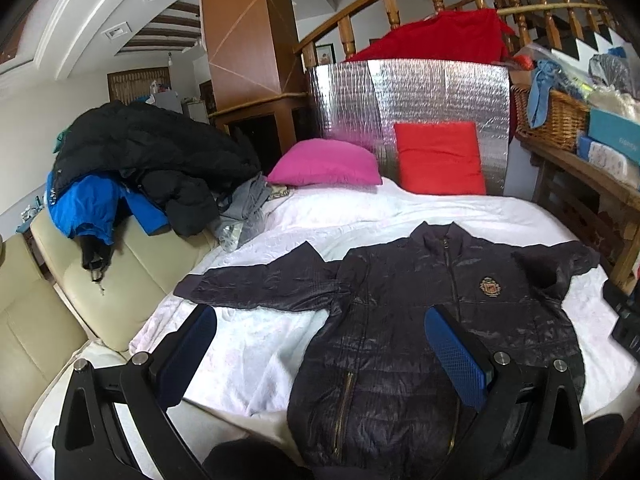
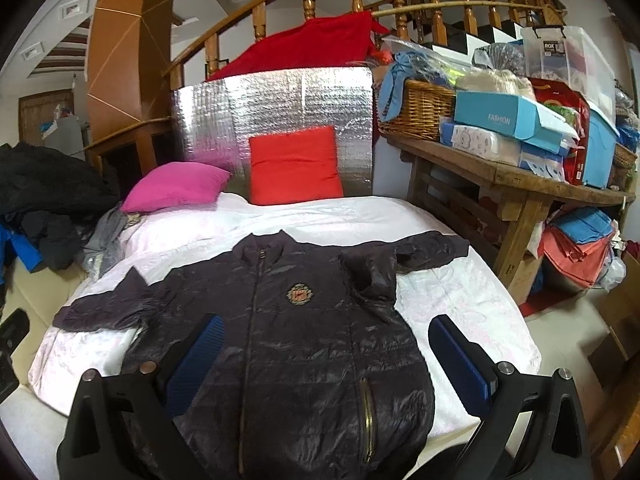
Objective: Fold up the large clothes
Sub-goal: 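Grasp the jacket sleeve nearest the right gripper and lift it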
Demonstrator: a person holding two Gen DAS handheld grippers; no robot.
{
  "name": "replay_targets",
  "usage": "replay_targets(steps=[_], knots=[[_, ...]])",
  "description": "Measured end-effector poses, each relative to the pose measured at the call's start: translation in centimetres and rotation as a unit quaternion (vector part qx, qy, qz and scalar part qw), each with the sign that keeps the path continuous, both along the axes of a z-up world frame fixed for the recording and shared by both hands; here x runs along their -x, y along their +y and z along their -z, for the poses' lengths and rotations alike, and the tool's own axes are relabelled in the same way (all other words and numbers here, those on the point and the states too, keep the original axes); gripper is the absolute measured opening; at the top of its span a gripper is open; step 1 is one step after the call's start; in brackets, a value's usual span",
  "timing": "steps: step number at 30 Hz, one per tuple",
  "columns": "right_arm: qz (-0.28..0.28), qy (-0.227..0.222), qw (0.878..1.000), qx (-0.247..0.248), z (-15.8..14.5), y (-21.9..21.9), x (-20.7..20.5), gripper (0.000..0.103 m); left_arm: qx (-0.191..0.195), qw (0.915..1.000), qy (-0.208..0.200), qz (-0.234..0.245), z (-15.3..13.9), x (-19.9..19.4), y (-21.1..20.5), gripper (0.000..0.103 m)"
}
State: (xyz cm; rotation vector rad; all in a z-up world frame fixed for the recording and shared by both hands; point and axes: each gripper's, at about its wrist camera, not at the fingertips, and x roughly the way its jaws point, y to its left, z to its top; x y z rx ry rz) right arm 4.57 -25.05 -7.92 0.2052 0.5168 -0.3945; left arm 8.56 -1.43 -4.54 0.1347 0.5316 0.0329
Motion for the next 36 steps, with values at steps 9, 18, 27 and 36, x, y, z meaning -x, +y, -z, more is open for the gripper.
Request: replay_targets(steps=[9, 18, 27, 36], knots=[[0.035, -0.020, 0.981, -0.191, 6.4, -18.5, -10.3, 0.103, 0.012, 0.9963, 0.084, 0.014, 7.9, -15.3, -5.2, 0.103], [0.101, -0.076, 0.902, -0.414, 17.1, -35.8, -16.7, 0.103, -0.021, 0.9940, 0.103, 0.030, 13.6, -23.8, -10.9, 0.103], [0.152, -0.052, 0.877, -0.453, 22.9, -42.1, -22.4, 0.101, -0.050, 0.9886, 0.128, 0.061, 16.2, -24.5, -13.2, 0.103], [0.173, -0.028, 0.908, -0.380, 21.5, -40.5, -24.5, 0.024, -0.070, 0.9892, 0.114, 0.059, 16.2, -24.9, -14.0, 0.103]])
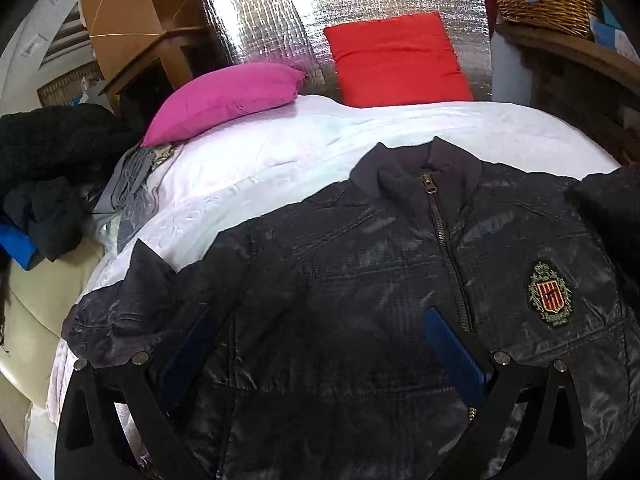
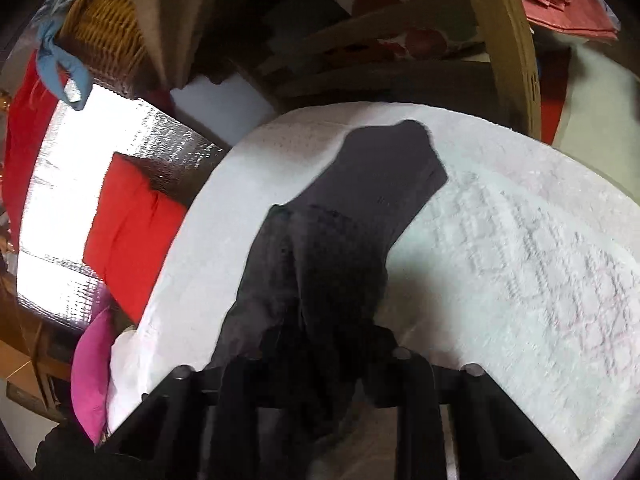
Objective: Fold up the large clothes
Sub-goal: 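Grasp the jacket sleeve nearest the right gripper and lift it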
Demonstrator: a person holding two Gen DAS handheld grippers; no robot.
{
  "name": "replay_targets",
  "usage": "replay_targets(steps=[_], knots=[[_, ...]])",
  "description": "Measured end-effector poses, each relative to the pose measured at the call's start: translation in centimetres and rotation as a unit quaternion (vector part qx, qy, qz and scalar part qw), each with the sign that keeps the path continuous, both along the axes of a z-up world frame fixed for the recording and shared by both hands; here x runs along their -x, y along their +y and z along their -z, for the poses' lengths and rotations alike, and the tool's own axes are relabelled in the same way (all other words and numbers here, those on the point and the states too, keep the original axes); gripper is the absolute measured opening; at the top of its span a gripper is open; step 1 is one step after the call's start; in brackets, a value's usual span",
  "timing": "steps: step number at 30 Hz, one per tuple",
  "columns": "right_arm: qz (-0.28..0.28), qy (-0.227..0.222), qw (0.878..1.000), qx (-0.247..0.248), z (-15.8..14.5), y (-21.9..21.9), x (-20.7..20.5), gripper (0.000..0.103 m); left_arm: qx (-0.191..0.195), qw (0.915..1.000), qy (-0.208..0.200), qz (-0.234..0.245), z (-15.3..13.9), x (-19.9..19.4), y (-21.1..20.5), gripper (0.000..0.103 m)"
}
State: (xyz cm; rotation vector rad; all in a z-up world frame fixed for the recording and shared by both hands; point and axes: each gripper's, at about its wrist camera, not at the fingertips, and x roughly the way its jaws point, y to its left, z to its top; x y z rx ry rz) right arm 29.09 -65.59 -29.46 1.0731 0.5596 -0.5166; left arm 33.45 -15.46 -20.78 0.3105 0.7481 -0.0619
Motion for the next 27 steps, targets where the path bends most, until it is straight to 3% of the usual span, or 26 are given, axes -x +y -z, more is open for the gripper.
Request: replay_targets(steps=[6, 11, 20, 27], knots=[[-0.066, -0.094, 0.992, 0.055, -6.4, 6.1, -0.1, 0.023, 0.025, 0.9994, -0.007, -0.024, -1.4, -0.5, 1.7, 0.103], [-0.136, -0.148, 0.978, 0.052, -9.6, 13.6, 0.1, 0.023, 0.025, 0.9989, -0.011, -0.037, -2.0, -0.6, 3.2, 0.103], [-0.255, -0.140, 0.956, -0.029, -6.3, 26.2, 1.3, 0.023, 0.024, 0.9972, -0.010, -0.070, -1.9, -0.6, 6.5, 0.103], [-0.270, -0.118, 0.946, -0.133, -2.5, 27.7, 1.8, 0.028, 0.018, 0.9986, -0.003, -0.050, -1.2, -0.2, 5.4, 0.103]])
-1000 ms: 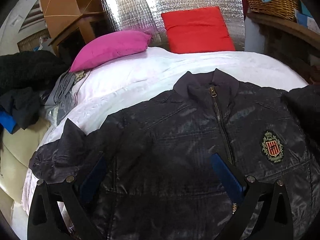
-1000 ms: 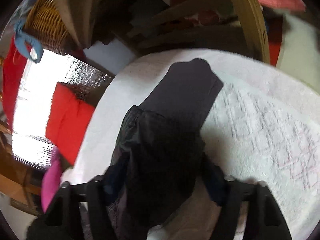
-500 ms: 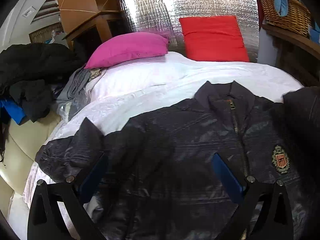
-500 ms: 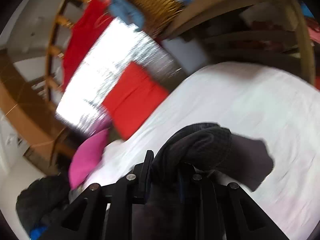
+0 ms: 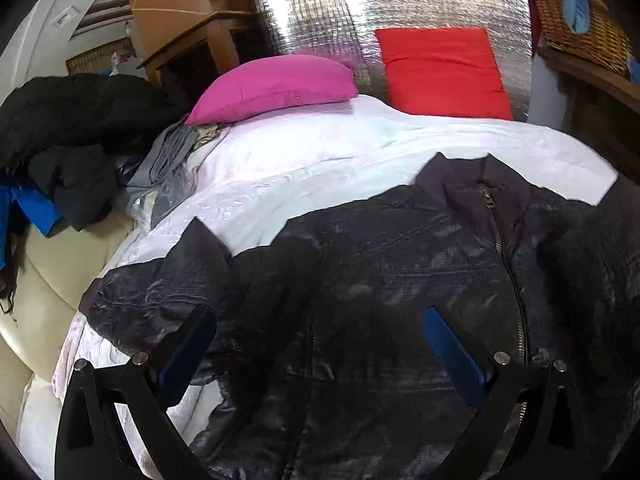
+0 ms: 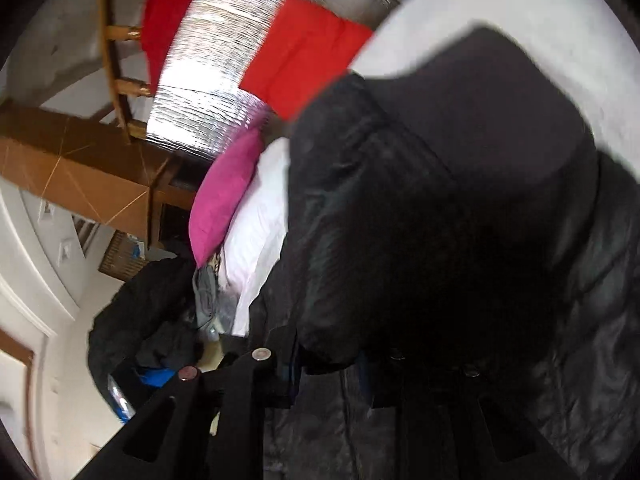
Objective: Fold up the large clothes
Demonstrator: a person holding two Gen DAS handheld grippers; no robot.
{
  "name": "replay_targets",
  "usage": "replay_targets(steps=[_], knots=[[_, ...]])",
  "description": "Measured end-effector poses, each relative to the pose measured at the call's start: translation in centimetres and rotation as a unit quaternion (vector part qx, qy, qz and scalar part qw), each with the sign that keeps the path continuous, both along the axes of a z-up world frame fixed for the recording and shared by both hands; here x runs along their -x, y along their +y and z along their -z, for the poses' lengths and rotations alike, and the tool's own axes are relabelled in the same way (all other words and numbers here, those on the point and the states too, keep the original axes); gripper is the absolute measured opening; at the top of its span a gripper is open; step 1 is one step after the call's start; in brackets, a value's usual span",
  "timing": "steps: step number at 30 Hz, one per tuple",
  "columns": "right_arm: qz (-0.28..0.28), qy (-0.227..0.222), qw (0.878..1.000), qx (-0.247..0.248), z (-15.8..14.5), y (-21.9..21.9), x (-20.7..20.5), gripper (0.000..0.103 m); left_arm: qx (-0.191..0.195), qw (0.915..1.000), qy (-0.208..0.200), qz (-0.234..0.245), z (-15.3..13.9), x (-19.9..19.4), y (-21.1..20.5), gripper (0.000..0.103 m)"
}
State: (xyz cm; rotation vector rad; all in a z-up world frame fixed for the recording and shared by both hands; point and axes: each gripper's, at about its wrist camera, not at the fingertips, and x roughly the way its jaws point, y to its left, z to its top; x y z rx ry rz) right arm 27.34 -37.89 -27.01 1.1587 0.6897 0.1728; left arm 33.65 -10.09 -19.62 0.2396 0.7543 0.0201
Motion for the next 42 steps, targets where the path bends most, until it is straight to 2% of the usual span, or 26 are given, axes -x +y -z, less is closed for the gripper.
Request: replay_targets(steps=[1, 2, 3, 4, 5, 8, 12, 16, 17, 18, 19, 21, 22, 25, 29, 34, 38, 39, 41, 42], knots=[[0.001, 0.004, 1.000, -0.011, 0.0, -0.3, 0.0, 0.032, -0.003, 1.0000, 0.001, 0.005, 0.1, 0.0, -0.4, 0.103], [0.001, 0.003, 1.000, -0.028, 0.1, -0.7, 0.1, 0.046, -0.005, 0.9999, 0.000, 0.009, 0.2, 0.1, -0.7, 0.103], [0.005, -0.007, 0.998, -0.056, 0.2, -1.5, 0.2, 0.082, -0.006, 0.9999, 0.000, 0.012, 0.2, 0.1, -0.9, 0.103], [0.016, -0.013, 0.997, -0.069, 0.2, -2.2, 1.0, 0.097, -0.008, 0.9998, -0.002, 0.016, 0.3, 0.2, -1.3, 0.103], [0.036, -0.017, 0.996, -0.077, 0.3, -3.0, 1.7, 0.103, -0.009, 0.9998, -0.003, 0.018, 0.3, 0.2, -1.5, 0.103], [0.081, -0.022, 0.992, -0.096, 0.9, -6.0, 2.2, 0.103, -0.006, 0.9997, -0.002, 0.022, 0.3, 0.2, -2.0, 0.103], [0.093, -0.029, 0.980, -0.176, 2.7, -8.7, 0.8, 0.103, 0.000, 0.9997, -0.002, 0.023, 0.2, 0.0, -2.5, 0.103], [0.124, -0.033, 0.975, -0.182, 3.0, -9.8, -0.2, 0.103, -0.003, 0.9997, -0.003, 0.023, 0.4, 0.1, -2.7, 0.103], [0.136, -0.037, 0.974, -0.176, 2.8, -10.0, 0.0, 0.096, -0.005, 0.9997, -0.004, 0.024, 0.4, 0.2, -2.7, 0.103], [0.140, -0.037, 0.975, -0.166, 2.6, -10.0, 0.1, 0.081, -0.008, 0.9996, -0.005, 0.025, 0.4, 0.2, -2.7, 0.103], [0.141, -0.035, 0.978, -0.150, 2.2, -10.0, 0.2, 0.075, -0.010, 0.9996, -0.007, 0.025, 0.4, 0.3, -2.7, 0.103], [0.139, -0.030, 0.984, -0.110, 1.2, -9.4, -0.3, 0.045, -0.013, 0.9995, -0.011, 0.026, 0.3, 0.6, -2.6, 0.103], [0.136, -0.025, 0.987, -0.076, 0.5, -9.0, -0.5, 0.041, -0.013, 0.9995, -0.013, 0.026, 0.2, 0.7, -2.5, 0.103], [0.133, -0.028, 0.991, -0.004, -1.5, -8.0, -0.3, 0.040, -0.006, 0.9996, -0.017, 0.024, -0.3, 1.0, -1.8, 0.103], [0.090, -0.048, 0.994, 0.028, -2.8, -6.2, -0.1, 0.040, 0.002, 0.9993, -0.026, 0.028, -0.9, 1.5, -1.1, 0.103], [-0.014, -0.056, 0.996, 0.068, -3.0, -1.0, -0.6, 0.039, 0.022, 0.9986, -0.041, 0.027, -2.4, 1.3, 0.9, 0.103], [-0.124, -0.051, 0.988, 0.078, -1.5, 4.2, -2.5, 0.039, 0.056, 0.9975, -0.042, -0.009, -3.5, 0.0, 4.4, 0.103], [-0.166, -0.038, 0.982, 0.076, -1.0, 5.9, -3.3, 0.039, 0.063, 0.9970, -0.040, -0.019, -3.6, -0.3, 5.2, 0.103], [-0.213, -0.018, 0.974, 0.071, -0.4, 7.7, -4.0, 0.041, 0.074, 0.9960, -0.031, -0.039, -3.4, -1.0, 6.8, 0.103], [-0.227, -0.017, 0.971, 0.069, -0.5, 8.1, -4.1, 0.051, 0.080, 0.9955, -0.025, -0.045, -3.2, -1.3, 7.4, 0.103]])
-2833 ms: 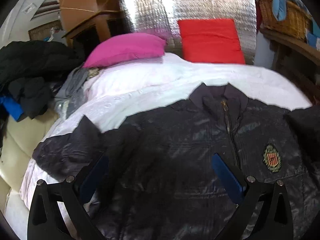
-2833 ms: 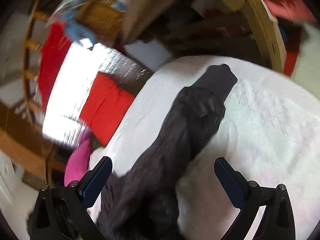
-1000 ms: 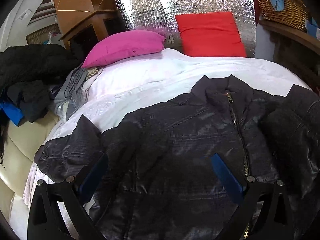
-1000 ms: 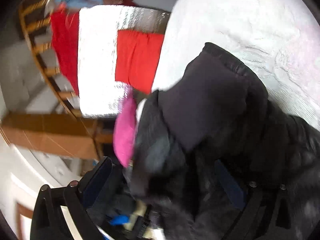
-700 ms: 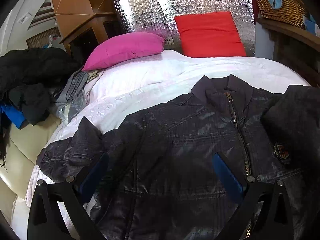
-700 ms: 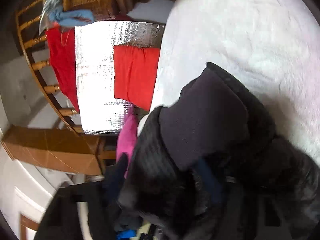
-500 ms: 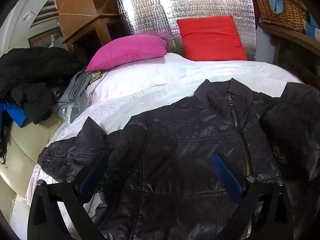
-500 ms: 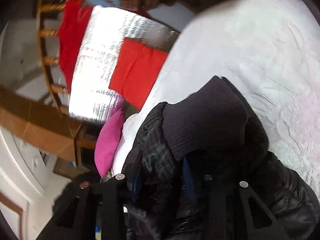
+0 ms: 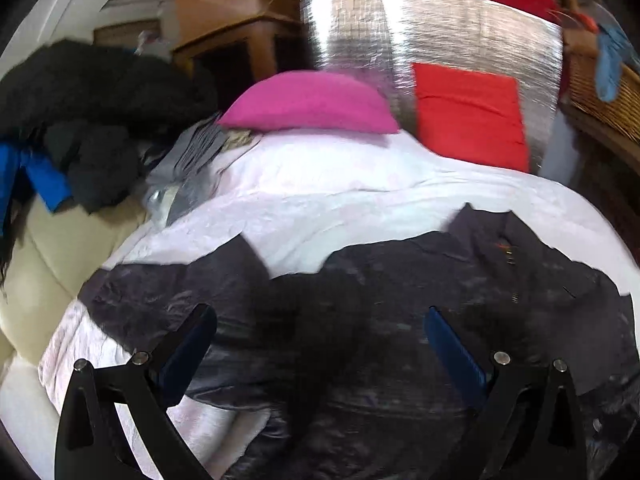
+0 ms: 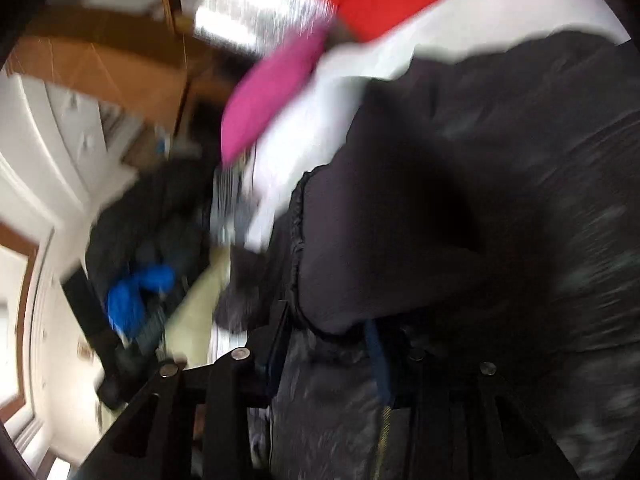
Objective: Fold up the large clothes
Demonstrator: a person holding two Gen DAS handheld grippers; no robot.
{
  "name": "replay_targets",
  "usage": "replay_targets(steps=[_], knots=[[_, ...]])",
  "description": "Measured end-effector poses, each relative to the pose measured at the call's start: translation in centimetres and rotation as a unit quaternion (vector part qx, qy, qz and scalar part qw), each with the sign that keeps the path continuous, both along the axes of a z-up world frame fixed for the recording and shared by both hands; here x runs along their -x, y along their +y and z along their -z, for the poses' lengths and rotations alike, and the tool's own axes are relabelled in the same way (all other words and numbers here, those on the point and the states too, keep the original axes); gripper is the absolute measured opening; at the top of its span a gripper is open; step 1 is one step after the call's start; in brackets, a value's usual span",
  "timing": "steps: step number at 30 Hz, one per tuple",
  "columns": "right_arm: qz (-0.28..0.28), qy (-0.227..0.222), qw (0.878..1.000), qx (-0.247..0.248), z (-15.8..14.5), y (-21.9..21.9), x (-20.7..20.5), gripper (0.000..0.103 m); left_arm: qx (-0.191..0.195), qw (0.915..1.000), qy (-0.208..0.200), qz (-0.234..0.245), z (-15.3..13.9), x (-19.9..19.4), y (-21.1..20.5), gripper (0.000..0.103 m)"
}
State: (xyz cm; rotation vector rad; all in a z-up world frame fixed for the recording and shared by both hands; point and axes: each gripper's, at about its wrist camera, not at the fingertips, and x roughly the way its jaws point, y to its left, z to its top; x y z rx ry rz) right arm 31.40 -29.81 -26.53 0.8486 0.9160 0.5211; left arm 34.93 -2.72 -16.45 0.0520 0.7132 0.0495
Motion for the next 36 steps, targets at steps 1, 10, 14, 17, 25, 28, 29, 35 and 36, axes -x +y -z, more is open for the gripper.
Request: replay_targets(steps=[1, 10, 14, 17, 25, 28, 29, 35, 36], knots=[[-0.007, -0.005, 1.000, 0.002, -0.3, 0.0, 0.1, 0.061, 0.007, 0.9999, 0.008, -0.003, 0.3, -0.3, 0.5, 0.103], [0.178, -0.075, 0.978, 0.076, -4.4, -10.0, 5.2, 0.084, 0.050, 0.9969, 0.038, 0.047, 1.0, 0.1, 0.0, 0.103], [0.274, -0.023, 0.958, 0.081, -2.8, -15.3, 6.2, 0.084, 0.042, 0.9965, 0.057, 0.044, 1.8, -0.3, -0.2, 0.103], [0.306, 0.016, 0.946, 0.107, -2.0, -16.8, 6.3, 0.084, 0.055, 0.9944, 0.087, 0.023, 2.7, -1.0, 1.0, 0.103], [0.341, 0.079, 0.925, 0.146, 0.3, -20.4, 5.7, 0.084, 0.041, 0.9886, 0.141, 0.034, 6.0, -1.2, 2.1, 0.090], [0.345, 0.081, 0.929, 0.109, 1.4, -21.1, 5.6, 0.084, 0.044, 0.9844, 0.156, 0.068, 6.7, -1.2, 1.0, 0.055], [0.347, 0.079, 0.929, 0.099, 1.7, -21.4, 5.7, 0.084, 0.046, 0.9836, 0.156, 0.077, 6.8, -1.2, 0.7, 0.055], [0.330, 0.078, 0.936, 0.092, 2.5, -21.0, 4.6, 0.083, 0.051, 0.9810, 0.169, 0.080, 7.5, -1.9, -0.4, 0.073], [0.322, 0.083, 0.938, 0.099, 2.6, -20.5, 4.3, 0.083, 0.049, 0.9813, 0.169, 0.078, 7.6, -1.9, -0.5, 0.074]])
